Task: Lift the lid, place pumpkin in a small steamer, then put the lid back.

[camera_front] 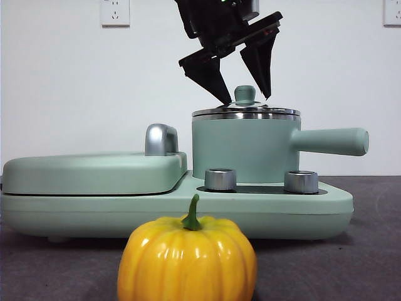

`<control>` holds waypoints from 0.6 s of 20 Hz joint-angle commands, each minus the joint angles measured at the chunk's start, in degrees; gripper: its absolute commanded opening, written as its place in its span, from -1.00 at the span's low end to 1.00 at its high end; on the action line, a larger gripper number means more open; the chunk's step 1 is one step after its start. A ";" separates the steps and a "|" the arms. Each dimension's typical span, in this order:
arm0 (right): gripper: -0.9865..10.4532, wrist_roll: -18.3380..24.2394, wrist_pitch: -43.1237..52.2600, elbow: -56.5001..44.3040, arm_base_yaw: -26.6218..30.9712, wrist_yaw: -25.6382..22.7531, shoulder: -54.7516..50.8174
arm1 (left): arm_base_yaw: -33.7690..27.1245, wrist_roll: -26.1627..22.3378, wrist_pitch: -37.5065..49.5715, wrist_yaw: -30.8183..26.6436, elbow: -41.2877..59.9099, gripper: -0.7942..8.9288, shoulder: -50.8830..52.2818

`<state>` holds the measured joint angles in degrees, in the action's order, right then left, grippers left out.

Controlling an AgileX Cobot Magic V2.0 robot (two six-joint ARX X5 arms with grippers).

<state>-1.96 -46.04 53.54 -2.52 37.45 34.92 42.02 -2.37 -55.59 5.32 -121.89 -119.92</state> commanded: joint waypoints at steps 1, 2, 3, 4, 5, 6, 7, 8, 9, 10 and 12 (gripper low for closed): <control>0.03 -0.59 0.59 0.81 -0.09 0.04 0.17 | 1.53 -1.86 -0.22 -2.36 -1.70 -0.08 -0.77; 0.03 -0.59 0.57 0.81 -0.09 0.04 0.17 | 1.51 -1.97 -0.35 -2.58 -1.70 -0.10 -0.77; 0.03 -0.59 0.59 0.81 -0.09 0.04 0.17 | 1.51 -1.99 -0.26 -2.60 -1.70 -0.18 -0.77; 0.03 -0.59 0.57 0.81 -0.09 0.04 0.17 | 1.53 -2.14 -0.11 -2.60 -1.70 -0.27 -0.77; 0.03 -0.61 0.57 0.81 -0.09 0.07 0.17 | 1.53 -2.38 -0.04 -2.60 -1.70 -0.36 -0.77; 0.03 -0.61 0.57 0.81 -0.09 0.04 0.17 | 1.53 -2.58 -0.13 -2.60 -1.70 -0.42 -0.77; 0.03 -0.61 0.57 0.81 -0.09 0.04 0.17 | 1.51 -2.58 -0.31 -2.60 -1.70 -0.50 -0.77; 0.03 -0.61 0.57 0.81 -0.09 0.04 0.17 | 1.51 -2.58 -0.37 -2.60 -1.70 -0.58 -0.77; 0.03 -0.61 0.57 0.81 -0.09 0.04 0.17 | 1.51 -2.58 -0.33 -2.60 -1.70 -0.66 -0.77; 0.03 -0.61 0.57 0.81 -0.09 0.04 0.17 | 1.51 -2.62 -0.17 -2.60 -1.70 -0.68 -0.77; 0.03 -0.61 0.57 0.81 -0.09 0.04 0.17 | 1.51 -2.60 -0.11 -2.60 -1.75 -0.68 -0.77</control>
<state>-1.96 -46.04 53.54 -2.52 37.45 34.92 42.98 -4.56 -55.70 2.33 -122.19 -119.81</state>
